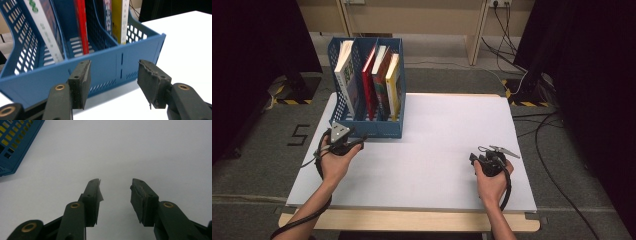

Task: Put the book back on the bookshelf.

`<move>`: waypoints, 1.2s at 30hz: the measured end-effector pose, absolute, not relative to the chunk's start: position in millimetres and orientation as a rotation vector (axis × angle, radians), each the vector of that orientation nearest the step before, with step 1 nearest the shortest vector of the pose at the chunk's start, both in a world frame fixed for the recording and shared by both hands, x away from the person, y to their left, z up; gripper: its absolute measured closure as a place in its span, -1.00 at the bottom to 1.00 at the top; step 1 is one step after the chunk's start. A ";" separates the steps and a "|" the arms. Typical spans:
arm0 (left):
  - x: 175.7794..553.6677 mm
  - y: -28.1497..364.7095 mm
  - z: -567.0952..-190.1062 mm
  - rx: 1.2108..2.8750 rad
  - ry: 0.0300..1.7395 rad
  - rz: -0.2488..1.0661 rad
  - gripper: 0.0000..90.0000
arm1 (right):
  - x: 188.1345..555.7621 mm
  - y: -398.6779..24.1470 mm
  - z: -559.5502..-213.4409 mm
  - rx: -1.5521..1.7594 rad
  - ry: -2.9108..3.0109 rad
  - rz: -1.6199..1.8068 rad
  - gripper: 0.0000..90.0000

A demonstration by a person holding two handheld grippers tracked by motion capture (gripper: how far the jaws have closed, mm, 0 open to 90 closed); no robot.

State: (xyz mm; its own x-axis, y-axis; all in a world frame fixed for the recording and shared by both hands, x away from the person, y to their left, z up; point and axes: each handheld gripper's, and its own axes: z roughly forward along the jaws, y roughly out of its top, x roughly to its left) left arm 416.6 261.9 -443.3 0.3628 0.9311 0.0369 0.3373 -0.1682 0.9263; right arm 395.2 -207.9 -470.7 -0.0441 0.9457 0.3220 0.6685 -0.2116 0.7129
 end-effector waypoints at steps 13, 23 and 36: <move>400.9 282.7 -477.1 1.705 1.183 0.807 -0.05 | 390.6 -212.7 -471.3 1.904 1.698 1.116 0.31; 396.0 288.0 -488.2 1.694 1.203 0.801 -0.06 | 387.2 -217.0 -477.3 1.893 1.694 1.102 0.30; 390.2 289.0 -497.9 1.675 1.228 0.776 -0.12 | 381.4 -220.0 -485.2 1.886 1.650 1.084 0.24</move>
State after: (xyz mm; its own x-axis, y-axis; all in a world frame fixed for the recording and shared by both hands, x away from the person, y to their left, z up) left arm 390.2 289.0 -497.9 0.3125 0.9498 -0.0180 0.3909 -0.1113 0.9137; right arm 381.4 -220.0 -485.2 -0.0018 0.9588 0.2841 0.6415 -0.2168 0.7358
